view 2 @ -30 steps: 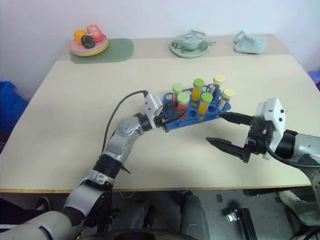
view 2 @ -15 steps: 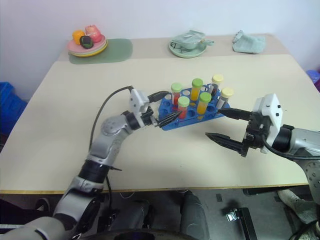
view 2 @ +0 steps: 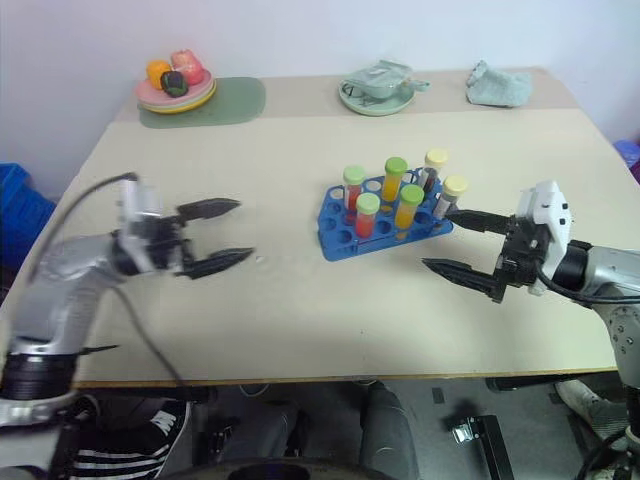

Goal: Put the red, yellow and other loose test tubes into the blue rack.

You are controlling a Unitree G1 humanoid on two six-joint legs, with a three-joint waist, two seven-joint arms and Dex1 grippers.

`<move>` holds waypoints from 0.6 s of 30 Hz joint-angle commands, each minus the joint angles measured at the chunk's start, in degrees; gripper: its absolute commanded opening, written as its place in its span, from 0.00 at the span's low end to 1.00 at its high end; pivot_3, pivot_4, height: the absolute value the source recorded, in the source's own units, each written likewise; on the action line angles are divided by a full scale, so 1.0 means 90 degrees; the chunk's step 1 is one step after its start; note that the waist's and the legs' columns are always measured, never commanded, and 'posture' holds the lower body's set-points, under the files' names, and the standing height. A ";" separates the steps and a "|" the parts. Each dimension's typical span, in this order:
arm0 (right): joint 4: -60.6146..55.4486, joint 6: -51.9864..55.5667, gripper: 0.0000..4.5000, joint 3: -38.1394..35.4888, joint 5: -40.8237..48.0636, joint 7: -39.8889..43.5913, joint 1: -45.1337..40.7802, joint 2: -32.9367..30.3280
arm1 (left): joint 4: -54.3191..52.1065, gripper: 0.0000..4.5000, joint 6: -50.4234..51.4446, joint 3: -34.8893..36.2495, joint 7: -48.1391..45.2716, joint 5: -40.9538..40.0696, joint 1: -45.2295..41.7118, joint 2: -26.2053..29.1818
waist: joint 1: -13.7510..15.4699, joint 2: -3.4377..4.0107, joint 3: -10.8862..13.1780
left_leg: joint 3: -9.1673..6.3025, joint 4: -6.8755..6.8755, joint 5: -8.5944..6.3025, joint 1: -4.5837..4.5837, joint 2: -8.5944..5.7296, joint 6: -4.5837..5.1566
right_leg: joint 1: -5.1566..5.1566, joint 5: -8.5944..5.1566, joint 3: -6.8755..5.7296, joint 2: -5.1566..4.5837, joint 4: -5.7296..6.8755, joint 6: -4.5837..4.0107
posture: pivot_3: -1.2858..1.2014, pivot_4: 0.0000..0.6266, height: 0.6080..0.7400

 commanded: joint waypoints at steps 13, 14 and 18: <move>0.1235 -0.0885 1.00 -0.0247 -0.0654 0.0744 -0.0462 -0.0451 | 0.0031 1.00 -0.0708 0.0956 -0.0648 -0.0275 0.0927 0.0323 | -0.0017 0.0004 0.0002 | 0.0003 -0.0004 -0.0002 0.0001 0.0004 0.0000 | -0.0005 0.0000 0.0000 -0.0001 -0.0002 0.0000 | 0.52 0.24 1.00; 0.1238 -0.0874 1.00 -0.0257 -0.0654 0.0760 -0.0479 -0.0482 | 0.0049 1.00 -0.0739 0.0972 -0.0696 -0.0292 0.0969 0.0331 | -0.0010 0.0004 0.0002 | 0.0004 -0.0003 -0.0002 0.0001 0.0004 0.0000 | -0.0005 0.0000 0.0000 -0.0001 -0.0004 0.0000 | 0.52 0.24 1.00; 0.1359 -0.0914 1.00 -0.0262 -0.0721 0.0840 -0.0553 -0.0579 | -0.0075 1.00 -0.0765 0.0957 -0.0497 -0.0307 0.1019 0.0214 | -0.0007 0.0004 0.0002 | 0.0005 -0.0003 -0.0002 0.0002 0.0004 0.0001 | -0.0003 0.0000 0.0000 -0.0002 -0.0004 0.0000 | 0.52 0.24 1.00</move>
